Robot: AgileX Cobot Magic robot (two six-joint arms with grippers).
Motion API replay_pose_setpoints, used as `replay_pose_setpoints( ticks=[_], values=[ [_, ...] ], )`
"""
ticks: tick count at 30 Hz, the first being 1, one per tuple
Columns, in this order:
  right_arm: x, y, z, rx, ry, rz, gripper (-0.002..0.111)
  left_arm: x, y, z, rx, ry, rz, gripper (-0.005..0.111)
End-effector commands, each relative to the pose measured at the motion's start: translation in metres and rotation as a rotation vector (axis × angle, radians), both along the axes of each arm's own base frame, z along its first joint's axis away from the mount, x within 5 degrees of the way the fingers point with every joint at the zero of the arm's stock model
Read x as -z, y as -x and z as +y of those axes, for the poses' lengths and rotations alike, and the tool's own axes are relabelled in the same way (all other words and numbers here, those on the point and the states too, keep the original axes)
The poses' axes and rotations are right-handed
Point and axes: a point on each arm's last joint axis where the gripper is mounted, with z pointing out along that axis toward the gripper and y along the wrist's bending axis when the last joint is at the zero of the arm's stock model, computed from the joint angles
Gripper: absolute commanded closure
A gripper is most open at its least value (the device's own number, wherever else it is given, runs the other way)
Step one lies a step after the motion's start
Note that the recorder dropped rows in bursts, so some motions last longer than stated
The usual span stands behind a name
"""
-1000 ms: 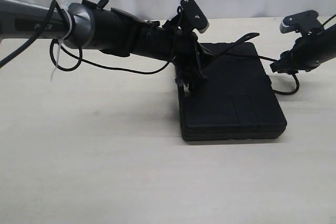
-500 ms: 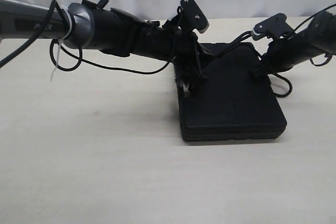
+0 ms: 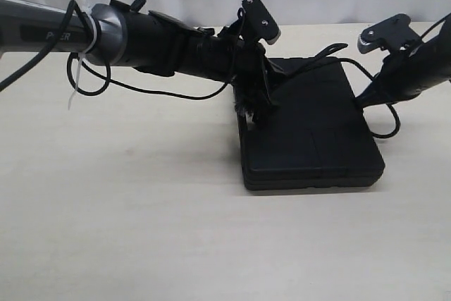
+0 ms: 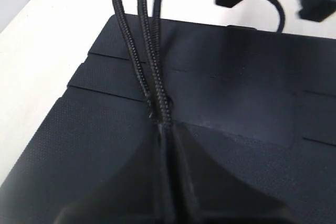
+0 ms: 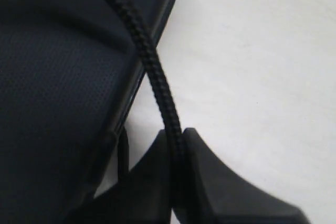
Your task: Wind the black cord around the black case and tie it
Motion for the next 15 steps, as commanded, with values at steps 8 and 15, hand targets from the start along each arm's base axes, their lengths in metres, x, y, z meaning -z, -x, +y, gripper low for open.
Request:
replay_pose_setpoints(
  ticks=[8, 15],
  values=[
    [-0.004, 0.041, 0.001, 0.146, -0.091, -0.068, 0.104, -0.004, -0.005, 0.001, -0.103, 0.058, 0.052, 0.107],
    [-0.003, 0.046, 0.002, 0.151, -0.095, -0.063, 0.104, -0.007, 0.001, -0.005, -0.029, 0.107, 0.082, 0.107]
  ],
)
